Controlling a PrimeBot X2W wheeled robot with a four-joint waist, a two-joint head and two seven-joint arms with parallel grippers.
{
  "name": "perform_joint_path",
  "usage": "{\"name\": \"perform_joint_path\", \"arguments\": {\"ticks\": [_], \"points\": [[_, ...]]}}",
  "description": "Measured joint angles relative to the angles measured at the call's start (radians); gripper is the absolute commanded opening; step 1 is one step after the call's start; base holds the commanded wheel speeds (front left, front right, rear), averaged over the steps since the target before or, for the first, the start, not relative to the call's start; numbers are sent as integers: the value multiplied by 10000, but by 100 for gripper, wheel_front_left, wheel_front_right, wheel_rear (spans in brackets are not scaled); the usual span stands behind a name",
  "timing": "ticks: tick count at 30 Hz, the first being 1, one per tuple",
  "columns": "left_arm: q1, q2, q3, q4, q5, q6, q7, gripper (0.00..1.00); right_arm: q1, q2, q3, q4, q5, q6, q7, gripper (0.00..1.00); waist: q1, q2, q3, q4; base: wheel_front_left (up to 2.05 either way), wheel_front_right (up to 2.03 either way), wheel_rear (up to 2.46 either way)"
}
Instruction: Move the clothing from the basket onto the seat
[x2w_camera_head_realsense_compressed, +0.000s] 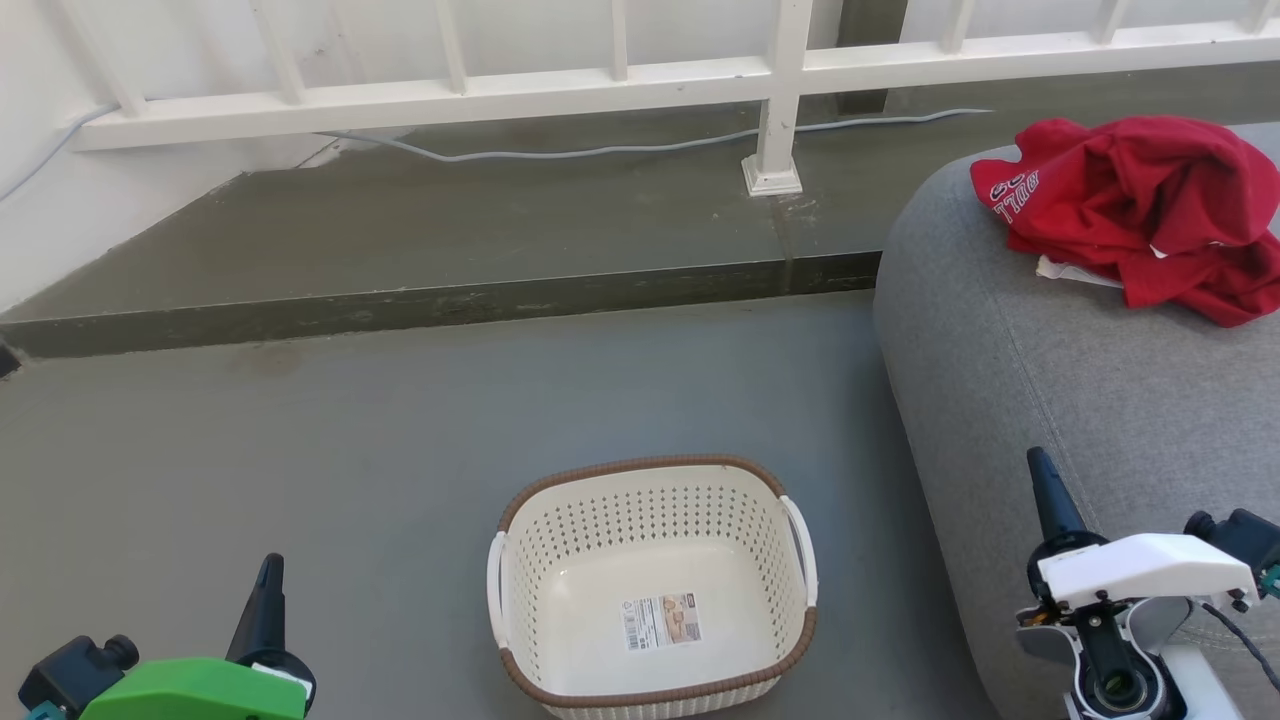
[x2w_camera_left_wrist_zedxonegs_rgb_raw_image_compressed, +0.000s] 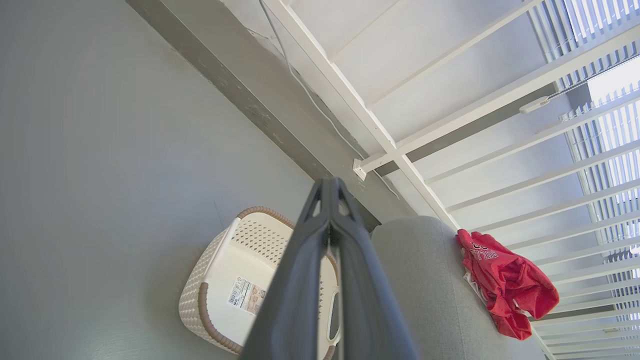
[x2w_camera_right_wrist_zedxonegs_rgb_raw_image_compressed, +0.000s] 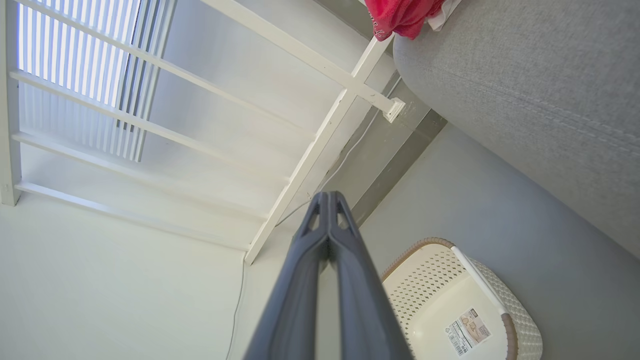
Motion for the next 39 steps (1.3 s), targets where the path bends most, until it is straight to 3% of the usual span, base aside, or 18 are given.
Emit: {"name": "perform_joint_path", "arguments": {"ticks": [39], "points": [[-1310, -376, 888, 1327, -4834, -1016, 1149, 0, -439, -71, -1229, 42, 5407, 671, 1223, 0, 0, 0, 92, 15, 0, 0, 0]]}}
